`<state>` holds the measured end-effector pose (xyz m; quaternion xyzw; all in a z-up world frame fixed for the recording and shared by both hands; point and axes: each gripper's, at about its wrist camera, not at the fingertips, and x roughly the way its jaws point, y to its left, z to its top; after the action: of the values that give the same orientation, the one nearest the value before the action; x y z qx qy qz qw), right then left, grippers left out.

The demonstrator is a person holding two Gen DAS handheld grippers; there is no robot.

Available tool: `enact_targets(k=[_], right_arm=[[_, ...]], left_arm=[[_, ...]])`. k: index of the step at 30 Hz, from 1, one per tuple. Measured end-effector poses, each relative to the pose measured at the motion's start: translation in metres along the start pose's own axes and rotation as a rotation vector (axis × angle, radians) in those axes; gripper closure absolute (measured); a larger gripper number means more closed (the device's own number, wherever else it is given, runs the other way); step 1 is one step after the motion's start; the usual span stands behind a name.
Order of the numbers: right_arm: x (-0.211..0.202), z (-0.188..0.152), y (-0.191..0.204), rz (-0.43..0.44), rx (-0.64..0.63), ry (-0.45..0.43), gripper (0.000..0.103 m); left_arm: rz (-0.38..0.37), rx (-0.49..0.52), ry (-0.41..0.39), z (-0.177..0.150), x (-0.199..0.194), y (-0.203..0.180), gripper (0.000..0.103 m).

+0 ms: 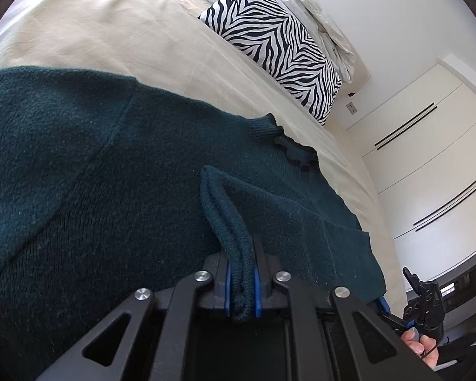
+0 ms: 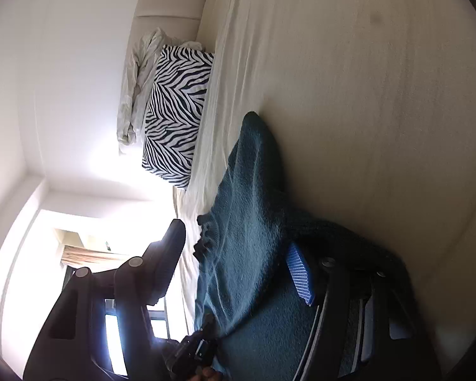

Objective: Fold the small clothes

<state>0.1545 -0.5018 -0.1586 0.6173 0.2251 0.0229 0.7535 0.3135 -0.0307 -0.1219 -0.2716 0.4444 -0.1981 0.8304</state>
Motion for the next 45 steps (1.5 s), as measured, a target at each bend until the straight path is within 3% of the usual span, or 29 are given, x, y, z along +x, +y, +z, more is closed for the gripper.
enact_targets(k=[3,8,11,16,22,27,30,34,37,38,40,41,42,45], right_arm=[[-0.016,-0.015,0.011,-0.108,-0.053,0.053,0.041],[-0.04,-0.01,0.051,-0.091,-0.166,0.072,0.04],[-0.018,0.01,0.071,-0.09,-0.222,0.122,0.04],[0.048,0.052,0.073,-0.116,-0.202,0.216,0.04],[0.089,0.089,0.038,-0.124,-0.089,0.269,0.042],[0.071,0.065,0.04,-0.129,-0.157,0.355,0.041],[0.047,0.045,0.037,-0.081,-0.164,0.39,0.041],[0.022,0.033,0.015,-0.047,-0.145,0.382,0.042],[0.009,0.034,-0.002,-0.024,-0.117,0.354,0.053],[-0.001,0.033,-0.001,-0.037,-0.096,0.323,0.051],[-0.023,0.026,0.013,-0.057,-0.119,0.245,0.049],[-0.035,0.02,0.022,-0.053,-0.143,0.215,0.049],[-0.044,0.011,0.031,-0.034,-0.166,0.201,0.049],[-0.063,-0.024,0.056,0.012,-0.215,0.209,0.049]], left_arm=[[-0.001,0.012,-0.001,-0.001,0.002,0.0,0.09],[-0.016,-0.002,-0.017,-0.002,0.004,0.004,0.09],[-0.025,-0.002,-0.023,-0.004,0.004,0.006,0.089],[-0.051,-0.014,-0.035,-0.005,0.006,0.013,0.089],[-0.046,-0.002,-0.041,-0.005,0.007,0.013,0.089],[-0.053,-0.006,-0.042,-0.005,0.008,0.014,0.089],[-0.054,-0.006,-0.043,-0.005,0.008,0.014,0.089],[-0.057,-0.011,-0.038,-0.005,0.008,0.015,0.089],[-0.075,-0.031,0.008,0.0,0.002,0.016,0.089],[-0.063,-0.029,0.028,0.001,-0.004,0.014,0.087],[-0.023,-0.029,0.003,-0.001,-0.033,0.013,0.064],[-0.016,-0.032,-0.03,-0.005,-0.054,0.015,0.04],[-0.022,-0.04,-0.079,-0.01,-0.078,0.019,0.026],[-0.055,-0.133,-0.203,-0.031,-0.15,0.052,0.019]])
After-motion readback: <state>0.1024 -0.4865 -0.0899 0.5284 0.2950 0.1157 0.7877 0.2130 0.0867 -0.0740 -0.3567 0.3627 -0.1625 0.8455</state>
